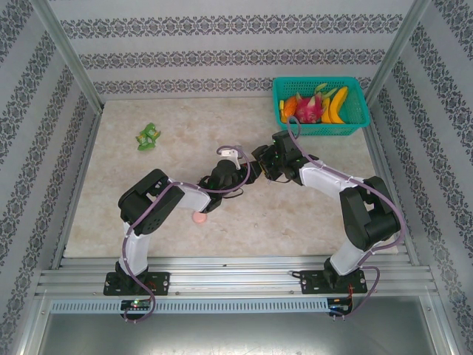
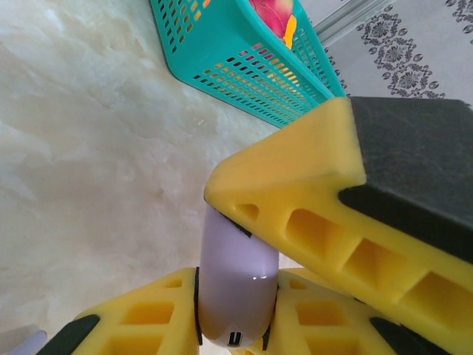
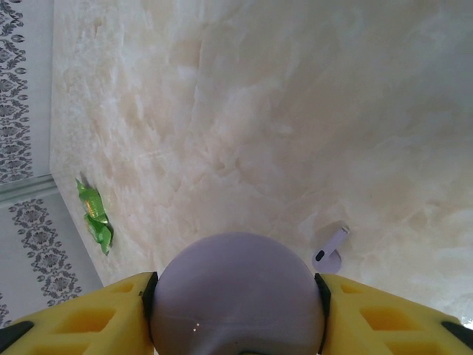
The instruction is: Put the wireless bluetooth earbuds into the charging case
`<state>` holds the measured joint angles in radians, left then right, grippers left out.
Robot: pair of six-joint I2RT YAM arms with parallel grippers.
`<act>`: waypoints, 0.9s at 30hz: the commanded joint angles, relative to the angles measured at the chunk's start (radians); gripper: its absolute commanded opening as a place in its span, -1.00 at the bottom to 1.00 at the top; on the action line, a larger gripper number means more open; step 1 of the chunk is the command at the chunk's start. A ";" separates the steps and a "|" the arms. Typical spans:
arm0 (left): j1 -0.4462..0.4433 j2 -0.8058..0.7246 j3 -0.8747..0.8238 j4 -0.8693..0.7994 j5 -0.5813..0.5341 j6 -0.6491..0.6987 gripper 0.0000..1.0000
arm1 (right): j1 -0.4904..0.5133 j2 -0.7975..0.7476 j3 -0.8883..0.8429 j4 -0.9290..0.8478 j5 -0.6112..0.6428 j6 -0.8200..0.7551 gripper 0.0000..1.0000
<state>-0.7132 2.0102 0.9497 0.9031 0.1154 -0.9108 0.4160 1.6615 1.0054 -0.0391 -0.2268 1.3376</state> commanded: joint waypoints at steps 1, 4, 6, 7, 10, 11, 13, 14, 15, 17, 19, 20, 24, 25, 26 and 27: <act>0.010 0.022 0.022 0.022 -0.057 -0.017 -0.60 | -0.003 -0.005 -0.015 -0.009 -0.031 0.007 0.07; 0.010 0.017 0.013 0.027 -0.053 -0.017 -0.65 | -0.008 -0.014 -0.011 -0.010 -0.031 0.004 0.10; 0.009 0.011 0.009 0.025 -0.050 -0.017 -0.66 | -0.012 -0.020 -0.007 -0.016 -0.031 0.002 0.14; 0.009 0.009 0.007 0.025 -0.048 -0.017 -0.67 | -0.013 -0.023 -0.005 -0.016 -0.032 0.000 0.18; 0.009 0.000 0.000 0.020 -0.036 -0.017 -0.68 | -0.031 -0.036 0.010 -0.027 -0.039 -0.011 0.44; 0.010 -0.005 -0.001 0.012 -0.029 -0.017 -0.68 | -0.043 -0.041 0.015 -0.027 -0.046 -0.017 0.51; 0.014 -0.021 -0.007 -0.008 -0.004 -0.016 -0.69 | -0.073 -0.060 0.022 -0.027 -0.059 -0.032 0.57; 0.019 -0.035 -0.010 -0.031 0.018 -0.015 -0.69 | -0.089 -0.073 0.023 -0.028 -0.066 -0.044 0.59; 0.025 -0.052 -0.014 -0.050 0.048 -0.008 -0.69 | -0.106 -0.090 0.023 -0.033 -0.073 -0.067 0.61; 0.043 -0.090 -0.024 -0.104 0.105 0.018 -0.69 | -0.139 -0.128 0.014 -0.057 -0.086 -0.128 0.63; 0.066 -0.141 -0.020 -0.182 0.172 0.061 -0.70 | -0.160 -0.168 -0.022 -0.044 -0.096 -0.187 0.65; 0.078 -0.167 -0.017 -0.226 0.210 0.087 -0.70 | -0.170 -0.191 -0.047 -0.035 -0.103 -0.224 0.65; 0.117 -0.268 0.028 -0.428 0.367 0.230 -0.74 | -0.176 -0.297 -0.165 0.014 -0.120 -0.430 0.67; 0.122 -0.283 0.048 -0.486 0.399 0.267 -0.74 | -0.174 -0.323 -0.197 0.031 -0.126 -0.467 0.67; 0.125 -0.301 0.066 -0.543 0.431 0.305 -0.74 | -0.172 -0.350 -0.232 0.055 -0.139 -0.507 0.67; 0.129 -0.315 0.083 -0.593 0.462 0.344 -0.74 | -0.171 -0.374 -0.268 0.082 -0.156 -0.536 0.67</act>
<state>-0.5915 1.7451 0.9733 0.5083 0.4225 -0.7284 0.2337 1.3338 0.8124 -0.0097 -0.3347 0.9806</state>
